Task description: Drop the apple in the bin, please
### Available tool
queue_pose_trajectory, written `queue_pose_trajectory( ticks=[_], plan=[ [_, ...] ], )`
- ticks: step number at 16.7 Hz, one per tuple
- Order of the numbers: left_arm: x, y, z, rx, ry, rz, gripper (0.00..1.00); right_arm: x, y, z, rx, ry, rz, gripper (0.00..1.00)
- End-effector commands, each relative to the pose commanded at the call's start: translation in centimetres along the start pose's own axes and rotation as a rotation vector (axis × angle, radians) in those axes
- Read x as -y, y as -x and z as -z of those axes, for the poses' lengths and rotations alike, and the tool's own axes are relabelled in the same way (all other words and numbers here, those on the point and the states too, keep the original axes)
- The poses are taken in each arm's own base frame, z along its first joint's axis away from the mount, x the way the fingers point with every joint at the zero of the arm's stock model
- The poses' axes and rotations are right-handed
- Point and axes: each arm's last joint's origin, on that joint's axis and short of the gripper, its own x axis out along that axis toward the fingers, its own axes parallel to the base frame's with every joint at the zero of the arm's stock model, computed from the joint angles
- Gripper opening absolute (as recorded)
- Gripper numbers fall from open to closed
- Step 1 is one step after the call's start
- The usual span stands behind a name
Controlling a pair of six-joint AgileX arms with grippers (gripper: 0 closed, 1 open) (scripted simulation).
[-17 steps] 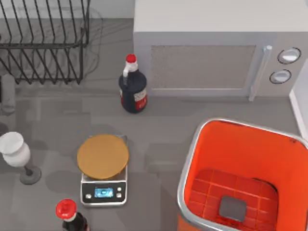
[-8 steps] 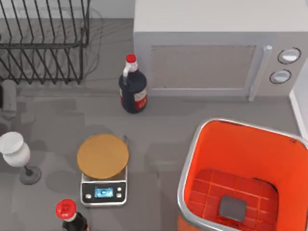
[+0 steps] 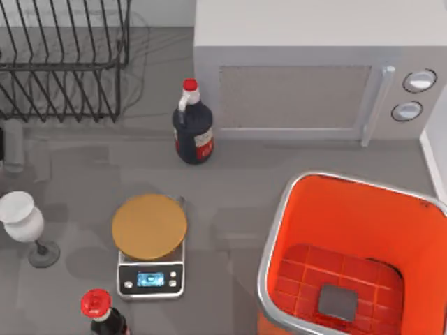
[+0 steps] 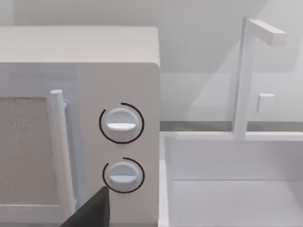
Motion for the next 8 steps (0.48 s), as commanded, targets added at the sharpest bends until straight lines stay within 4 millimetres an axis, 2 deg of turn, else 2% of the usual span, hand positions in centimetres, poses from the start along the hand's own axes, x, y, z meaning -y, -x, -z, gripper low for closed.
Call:
queue_pose_trajectory(
  ticks=[2,8],
  plan=[
    [0.00,0.00,0.00,0.000,0.000,0.000,0.02,0.00,0.00,0.00,0.000,0.000,0.000,1.00],
    [0.00,0.00,0.00,0.000,0.000,0.000,0.00,0.00,0.00,0.00,0.000,0.000,0.000,1.00]
  ],
)
